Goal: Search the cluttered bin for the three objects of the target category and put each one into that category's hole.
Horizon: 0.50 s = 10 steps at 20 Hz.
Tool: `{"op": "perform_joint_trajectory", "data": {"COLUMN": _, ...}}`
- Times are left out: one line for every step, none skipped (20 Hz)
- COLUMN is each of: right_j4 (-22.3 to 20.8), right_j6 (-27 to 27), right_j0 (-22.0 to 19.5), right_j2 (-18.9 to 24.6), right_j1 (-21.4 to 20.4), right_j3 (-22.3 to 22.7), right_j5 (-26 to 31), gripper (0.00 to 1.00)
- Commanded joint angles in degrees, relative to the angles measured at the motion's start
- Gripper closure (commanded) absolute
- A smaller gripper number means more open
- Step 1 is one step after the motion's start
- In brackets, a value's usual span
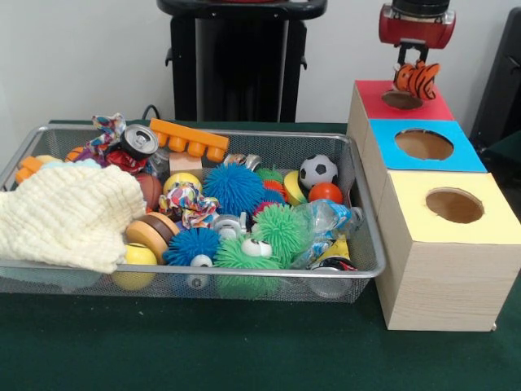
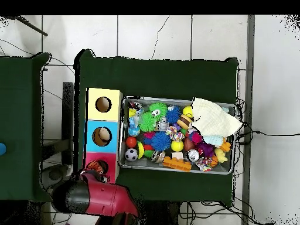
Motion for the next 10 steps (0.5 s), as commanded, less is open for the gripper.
{"op": "perform_joint_trajectory", "data": {"right_j4": 1.9, "right_j6": 12.2, "right_j0": -3.2, "right_j2": 4.0, "right_j1": 5.0, "right_j3": 2.1, "right_j5": -4.8, "gripper": 1.00}}
{"op": "perform_joint_trajectory", "data": {"right_j4": 1.8, "right_j6": 12.2, "right_j0": -3.5, "right_j2": 4.3, "right_j1": 5.6, "right_j3": 2.1, "right_j5": -5.6, "gripper": 1.00}}
{"op": "perform_joint_trajectory", "data": {"right_j4": 1.7, "right_j6": 12.3, "right_j0": -3.6, "right_j2": 4.5, "right_j1": 6.1, "right_j3": 2.2, "right_j5": -6.4, "gripper": 1.00}}
{"op": "perform_joint_trajectory", "data": {"right_j4": 1.6, "right_j6": 12.5, "right_j0": -3.7, "right_j2": 4.7, "right_j1": 6.6, "right_j3": 2.3, "right_j5": -7.2, "gripper": 1.00}}
{"op": "perform_joint_trajectory", "data": {"right_j4": 1.5, "right_j6": 12.4, "right_j0": -3.7, "right_j2": 4.6, "right_j1": 7.1, "right_j3": 2.0, "right_j5": -7.4, "gripper": 1.00}}
{"op": "perform_joint_trajectory", "data": {"right_j4": 1.4, "right_j6": 12.5, "right_j0": -3.5, "right_j2": 4.4, "right_j1": 7.2, "right_j3": 2.0, "right_j5": -7.5, "gripper": 1.00}}
{"op": "perform_joint_trajectory", "data": {"right_j4": 1.3, "right_j6": 12.5, "right_j0": -3.4, "right_j2": 4.2, "right_j1": 7.3, "right_j3": 1.9, "right_j5": -7.6, "gripper": 1.00}}
{"op": "perform_joint_trajectory", "data": {"right_j4": 1.2, "right_j6": 12.5, "right_j0": -3.5, "right_j2": 4.2, "right_j1": 7.7, "right_j3": 2.0, "right_j5": -8.1, "gripper": 1.00}}
{"op": "perform_joint_trajectory", "data": {"right_j4": 1.2, "right_j6": 12.7, "right_j0": -3.5, "right_j2": 4.5, "right_j1": 8.5, "right_j3": 2.0, "right_j5": -9.1, "gripper": 1.00}}
{"op": "perform_joint_trajectory", "data": {"right_j4": 1.1, "right_j6": 12.9, "right_j0": -3.5, "right_j2": 4.6, "right_j1": 9.2, "right_j3": 1.8, "right_j5": -9.7, "gripper": 1.00}}
